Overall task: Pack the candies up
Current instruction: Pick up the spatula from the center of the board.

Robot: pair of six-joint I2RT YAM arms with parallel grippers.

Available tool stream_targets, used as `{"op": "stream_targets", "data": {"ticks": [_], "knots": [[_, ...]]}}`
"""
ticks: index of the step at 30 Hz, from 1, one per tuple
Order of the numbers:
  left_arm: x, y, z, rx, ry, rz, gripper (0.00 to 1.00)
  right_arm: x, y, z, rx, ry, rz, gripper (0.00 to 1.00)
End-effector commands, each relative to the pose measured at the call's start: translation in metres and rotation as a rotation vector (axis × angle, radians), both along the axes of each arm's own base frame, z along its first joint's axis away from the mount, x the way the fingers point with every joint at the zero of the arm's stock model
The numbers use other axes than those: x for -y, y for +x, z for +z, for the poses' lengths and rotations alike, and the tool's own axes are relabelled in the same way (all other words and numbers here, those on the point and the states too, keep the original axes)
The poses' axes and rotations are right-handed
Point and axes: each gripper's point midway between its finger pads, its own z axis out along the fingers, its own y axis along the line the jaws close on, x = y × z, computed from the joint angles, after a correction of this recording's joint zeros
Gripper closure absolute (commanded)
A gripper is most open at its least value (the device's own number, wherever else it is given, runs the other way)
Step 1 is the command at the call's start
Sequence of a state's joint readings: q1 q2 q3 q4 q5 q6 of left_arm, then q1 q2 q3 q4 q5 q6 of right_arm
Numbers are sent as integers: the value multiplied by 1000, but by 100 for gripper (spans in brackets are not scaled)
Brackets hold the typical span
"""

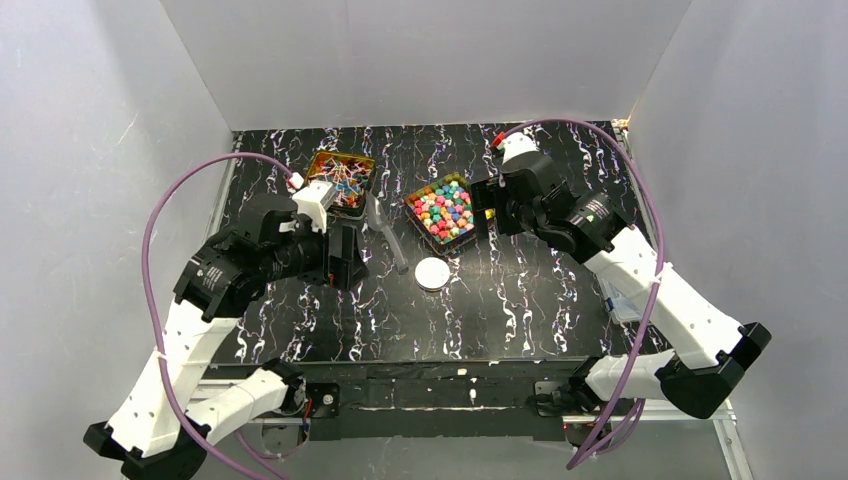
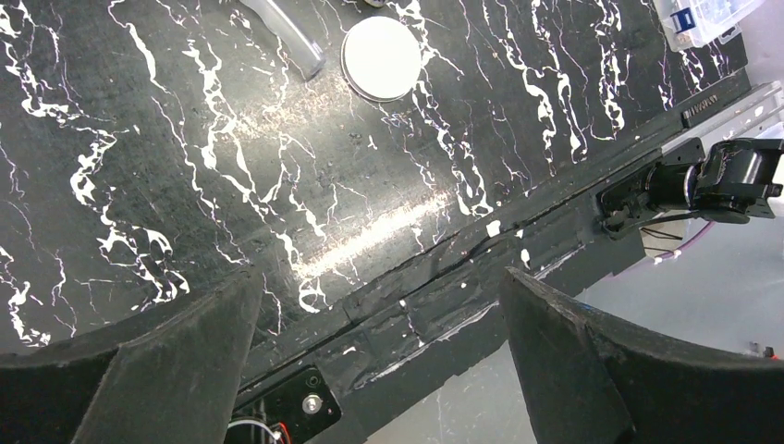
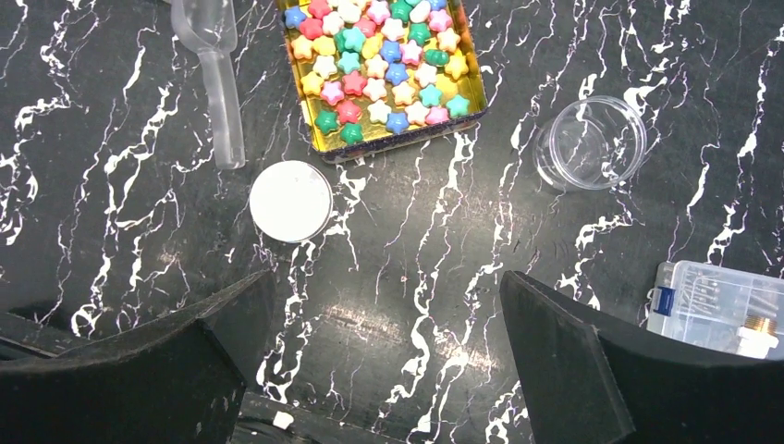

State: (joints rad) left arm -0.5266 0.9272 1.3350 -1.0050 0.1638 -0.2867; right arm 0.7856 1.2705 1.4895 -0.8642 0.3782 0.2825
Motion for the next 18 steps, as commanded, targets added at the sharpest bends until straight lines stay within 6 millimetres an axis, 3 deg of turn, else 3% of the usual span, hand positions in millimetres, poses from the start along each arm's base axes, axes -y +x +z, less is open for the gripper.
{"op": "stream_targets", "data": {"ticks": [1,10,15,18], "knots": [[-4,-4,-2,12,26,-25,1,-6,0,30,65,89,15,0],[7,-3,-6,45,1,-107,1,-17,12,30,92,91,30,0],[6,-3,-13,48,16,-112,1,-33,23,21,85,77,62,0],[3,-4,-18,38,17,-93,1,-47,27,9,50,69,106,6]]}}
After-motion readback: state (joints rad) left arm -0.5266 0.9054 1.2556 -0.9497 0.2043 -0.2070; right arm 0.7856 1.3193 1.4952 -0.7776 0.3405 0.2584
